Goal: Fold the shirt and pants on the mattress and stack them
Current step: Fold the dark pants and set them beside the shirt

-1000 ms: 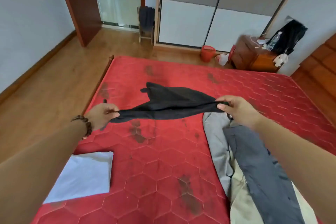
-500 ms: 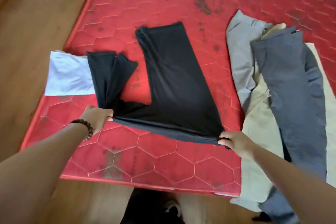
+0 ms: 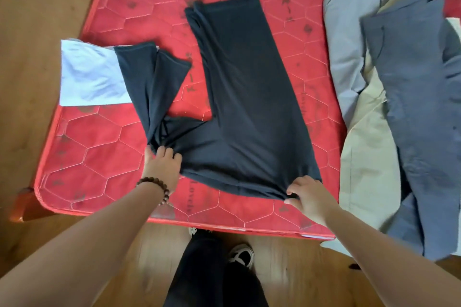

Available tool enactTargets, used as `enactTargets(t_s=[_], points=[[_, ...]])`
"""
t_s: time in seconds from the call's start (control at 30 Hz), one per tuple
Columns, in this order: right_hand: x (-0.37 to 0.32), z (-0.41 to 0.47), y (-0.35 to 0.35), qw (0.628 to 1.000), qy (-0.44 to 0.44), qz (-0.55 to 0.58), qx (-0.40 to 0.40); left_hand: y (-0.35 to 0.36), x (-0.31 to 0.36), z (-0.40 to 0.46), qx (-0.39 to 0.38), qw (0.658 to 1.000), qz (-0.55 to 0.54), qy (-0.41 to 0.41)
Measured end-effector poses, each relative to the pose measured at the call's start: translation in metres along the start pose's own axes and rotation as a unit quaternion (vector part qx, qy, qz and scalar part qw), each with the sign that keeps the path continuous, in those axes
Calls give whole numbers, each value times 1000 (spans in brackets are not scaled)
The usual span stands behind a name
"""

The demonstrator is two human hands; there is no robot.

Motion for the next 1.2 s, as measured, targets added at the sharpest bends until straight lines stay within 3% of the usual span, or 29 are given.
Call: enactTargets(t_s=[0.13,0.23,0.33,0.5,0.67,0.73,0.8,0.83,0.9,1.0,1.1,1.2], points=[[-28,15,-2,994,-16,36,100,-18,58,-11,128,969,-146,153],[-58,32,9,992,-64,14,107,-20,91,-19,145,944,-174,241],[-78,45,22,992,-70,-17,107,-12,110,-24,125,944,-154,265],[-91,49,19,981,-60,-32,183,-14,135,-29,124,944,-127,278],[-79,43,22,988,-108,36,104,-15,144,-36,98,950,-135,264],[-47,34,-2,979,-36,89,180,-16,145,-38,104,951,-144,252],[7,19,-20,951,109,104,269,-18,150,-40,110,947,-149,262],[33,11,-22,937,186,117,272,-19,155,-39,116,945,-147,270],[69,2,-9,923,285,160,205,-23,164,-38,134,939,-134,288],[81,7,17,917,293,243,120,-25,174,-35,136,933,-131,307],[88,8,19,902,316,251,152,-22,177,-32,111,934,-137,310],[98,-2,23,850,391,299,189,-24,178,-33,98,935,-133,313]])
Point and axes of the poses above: each hand's wrist, its own z-axis towards the middle knuckle, its own y-axis out of the palm, x = y × z, the point moved 7 cm from there along z, towards the middle knuckle, and after that the axes turned 6 degrees about -y, right-handed, at the moved point
